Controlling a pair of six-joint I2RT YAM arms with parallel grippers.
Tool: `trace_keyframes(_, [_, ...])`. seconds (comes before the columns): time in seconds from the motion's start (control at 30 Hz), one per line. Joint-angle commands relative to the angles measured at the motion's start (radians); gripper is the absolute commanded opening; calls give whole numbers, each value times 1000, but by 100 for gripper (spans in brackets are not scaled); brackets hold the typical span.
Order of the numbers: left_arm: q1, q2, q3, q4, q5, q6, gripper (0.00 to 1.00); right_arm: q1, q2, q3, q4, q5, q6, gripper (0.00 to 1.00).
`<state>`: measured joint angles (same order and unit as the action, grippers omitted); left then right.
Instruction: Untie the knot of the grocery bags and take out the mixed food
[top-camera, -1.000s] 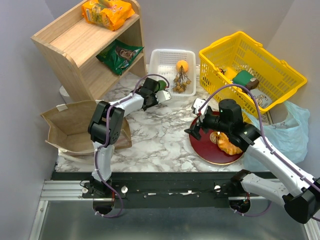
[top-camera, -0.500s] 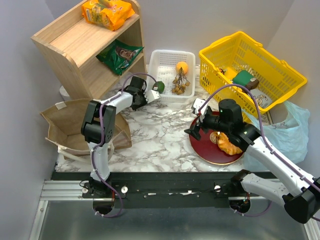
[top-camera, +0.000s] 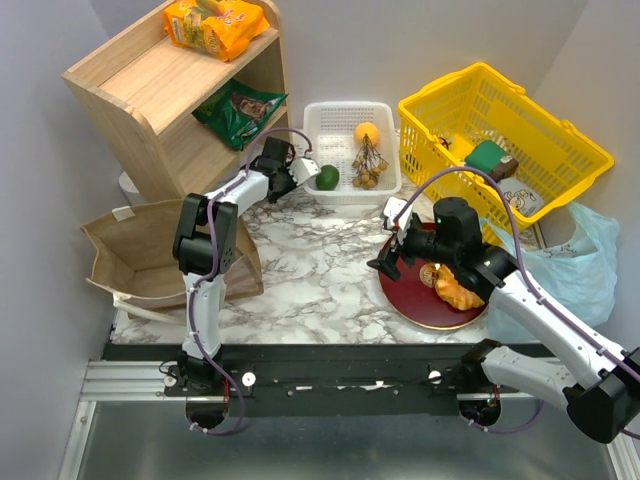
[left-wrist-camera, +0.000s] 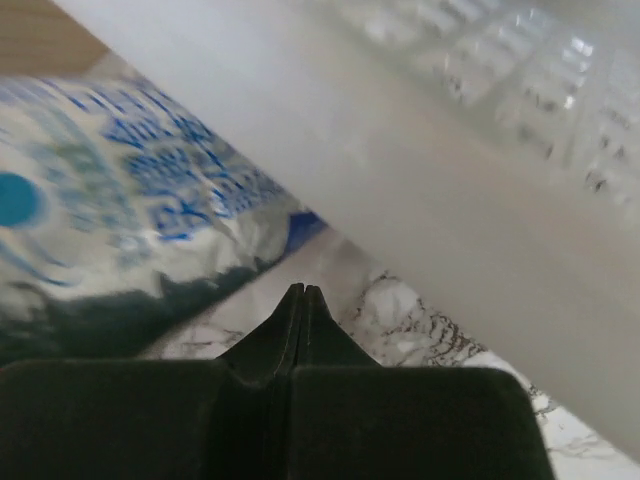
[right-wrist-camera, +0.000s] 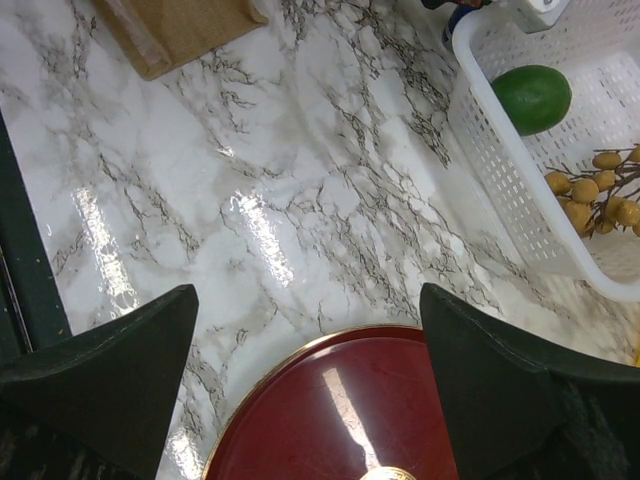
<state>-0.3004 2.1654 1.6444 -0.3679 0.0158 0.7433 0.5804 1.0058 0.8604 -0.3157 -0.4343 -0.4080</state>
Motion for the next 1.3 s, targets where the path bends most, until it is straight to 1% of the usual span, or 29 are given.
trace_keyframes(0.0, [6, -24, -63, -6, -17, -30, 0, -7, -9, -30, 15, -9, 5, 99])
trace_keyframes(0.07, [6, -36, -75, -32, 15, -44, 0, -7, -13, -40, 18, -12, 6, 99])
trace_keyframes(0.13, [6, -73, -90, -55, 81, -74, 0, -7, -18, -47, 24, -14, 8, 99])
trace_keyframes(0.2, [4, -122, -118, -40, 130, -82, 0, -7, -19, -58, 30, -14, 9, 99])
trace_keyframes(0.23, [1, -136, -144, -7, 156, -96, 0, -8, -21, -61, 32, -15, 9, 99])
trace_keyframes(0.33, [-12, -151, -153, 23, 206, -111, 0, -7, -21, -67, 36, -15, 8, 99])
trace_keyframes(0.4, [-20, -145, -158, 56, 207, -131, 0, -7, -18, -66, 38, -11, 6, 99])
trace_keyframes(0.43, [-25, -144, -164, 108, 205, -146, 0, -7, -16, -61, 37, -6, 5, 99])
trace_keyframes(0.57, [-25, -105, -137, 207, 229, -292, 0, -7, -7, -40, 18, 3, -5, 99])
trace_keyframes(0.7, [-31, -69, -126, 285, 171, -274, 0, -7, 16, -11, -26, 8, -20, 99])
trace_keyframes(0.73, [-25, -68, -139, 326, 182, -275, 0, -8, 22, -3, -34, 5, -26, 99])
trace_keyframes(0.83, [1, -56, -124, 353, 211, -283, 0, -7, 49, 22, -46, 5, -35, 99])
trace_keyframes(1.0, [14, 11, -41, 339, 199, -279, 0, -7, 94, 58, -43, 2, -45, 99])
trace_keyframes(1.13, [20, 53, 40, 319, 144, -269, 0, -5, 120, 86, -40, 3, -48, 99])
trace_keyframes(1.27, [24, 66, 52, 331, 87, -226, 0, -7, 128, 94, -39, 14, -54, 99])
